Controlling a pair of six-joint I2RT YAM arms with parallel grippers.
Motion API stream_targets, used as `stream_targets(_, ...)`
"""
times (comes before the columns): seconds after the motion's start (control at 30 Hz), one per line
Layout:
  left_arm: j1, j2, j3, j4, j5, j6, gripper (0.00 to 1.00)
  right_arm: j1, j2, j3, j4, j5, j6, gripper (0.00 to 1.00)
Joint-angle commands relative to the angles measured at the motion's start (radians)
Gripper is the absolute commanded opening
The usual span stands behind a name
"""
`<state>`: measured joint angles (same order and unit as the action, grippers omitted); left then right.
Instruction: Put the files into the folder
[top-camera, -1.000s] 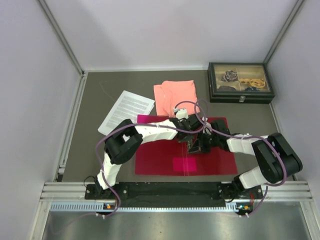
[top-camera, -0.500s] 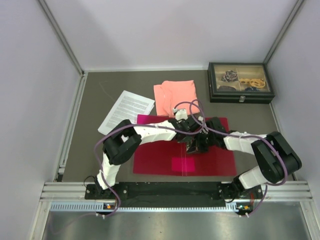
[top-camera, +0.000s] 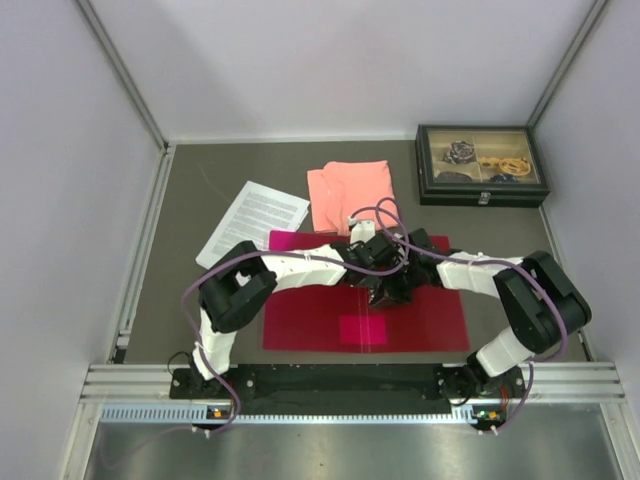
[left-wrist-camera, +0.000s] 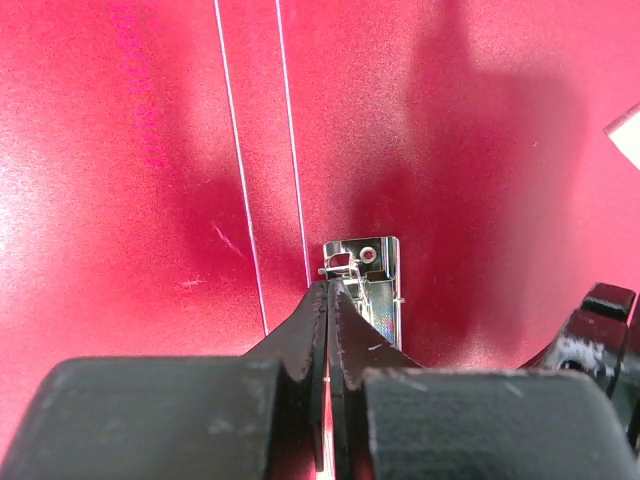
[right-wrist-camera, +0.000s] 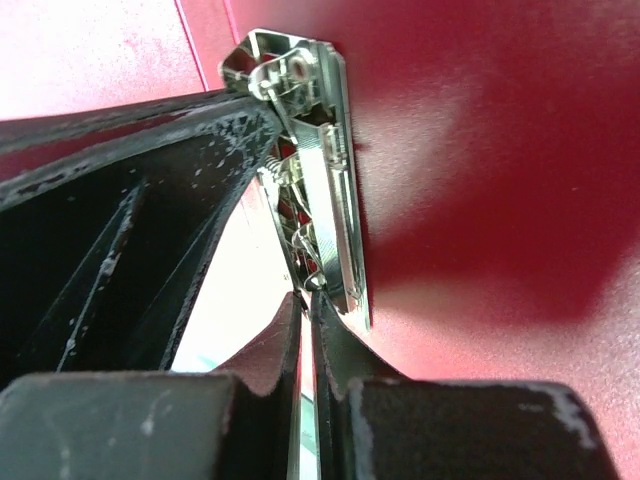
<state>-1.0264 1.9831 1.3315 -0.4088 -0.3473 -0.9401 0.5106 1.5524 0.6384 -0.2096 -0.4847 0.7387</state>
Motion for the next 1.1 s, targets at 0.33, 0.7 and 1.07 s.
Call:
stream_targets(0.33, -0.011, -0.082, -0.091, -0.096, 0.03, -0.02, 0.0, 0.008, 0.017, 0.09, -0.258, 0.126, -0.01, 0.0)
stream_targets(0.7, -0.011, -0.082, -0.133, -0.012, 0.041, 0.037, 0.0, -0.052, 0.285, 0.076, -0.272, 0.18, -0.015, 0.0)
stream_targets(1.07, -0.011, -0.159, -0.222, 0.074, 0.016, -0.022, 0.0, -0.095, 0.189, 0.241, -0.404, 0.158, -0.122, 0.0)
